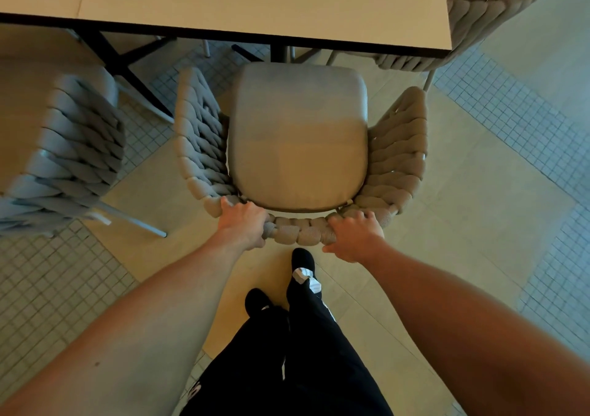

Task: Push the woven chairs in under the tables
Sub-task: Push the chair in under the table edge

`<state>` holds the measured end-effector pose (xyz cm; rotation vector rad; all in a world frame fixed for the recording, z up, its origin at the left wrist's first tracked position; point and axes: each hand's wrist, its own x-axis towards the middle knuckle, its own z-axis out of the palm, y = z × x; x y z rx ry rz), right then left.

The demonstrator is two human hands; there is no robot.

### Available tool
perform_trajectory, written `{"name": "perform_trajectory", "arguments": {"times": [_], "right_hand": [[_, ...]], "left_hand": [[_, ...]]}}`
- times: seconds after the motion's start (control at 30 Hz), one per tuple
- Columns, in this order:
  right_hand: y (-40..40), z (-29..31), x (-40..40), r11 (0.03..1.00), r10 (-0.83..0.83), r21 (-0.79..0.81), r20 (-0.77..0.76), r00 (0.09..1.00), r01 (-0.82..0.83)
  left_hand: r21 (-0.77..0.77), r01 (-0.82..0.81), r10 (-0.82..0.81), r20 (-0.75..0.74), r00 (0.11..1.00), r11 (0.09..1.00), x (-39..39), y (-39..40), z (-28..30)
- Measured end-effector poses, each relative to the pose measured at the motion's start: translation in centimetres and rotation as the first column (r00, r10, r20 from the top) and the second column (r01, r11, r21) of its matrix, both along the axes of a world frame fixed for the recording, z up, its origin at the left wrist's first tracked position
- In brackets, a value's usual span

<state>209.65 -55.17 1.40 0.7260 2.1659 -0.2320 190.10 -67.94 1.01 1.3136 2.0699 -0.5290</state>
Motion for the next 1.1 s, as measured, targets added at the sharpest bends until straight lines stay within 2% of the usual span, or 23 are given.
{"name": "perform_trajectory", "arguments": {"times": [0.33,0.47,0.63,0.83,1.1], "right_hand": [[0.4,0.4,-1.1,0.998,-0.051,-0.044,-0.005,0.999,0.051],[0.9,0.5,-1.1,0.996,-0.05,-0.072,0.004,0.999,0.05],[1.0,1.6,-2.2,0.994,-0.058,-0.096,-0.092,0.994,0.049],[0.8,4.0,-4.6,0.994,-0.051,-0.106,-0.205,0.978,0.029],[1.0,6.5,-7.0,0.993,0.025,-0.105,-0.276,0.961,-0.055]], "left_hand": [[0.129,-0.032,0.038,-0.045,0.998,0.991,-0.3,-1.2,-0.2],[0.142,-0.011,0.007,0.031,1.0,0.99,-0.9,-2.0,0.1],[0.194,-0.057,0.041,0.087,0.995,0.979,-1.9,-2.8,1.1],[0.214,-0.251,0.23,0.119,0.966,0.944,-2.5,-3.3,3.2],[0.192,-0.482,0.46,0.148,0.876,0.855,-3.3,-5.0,6.6]]}}
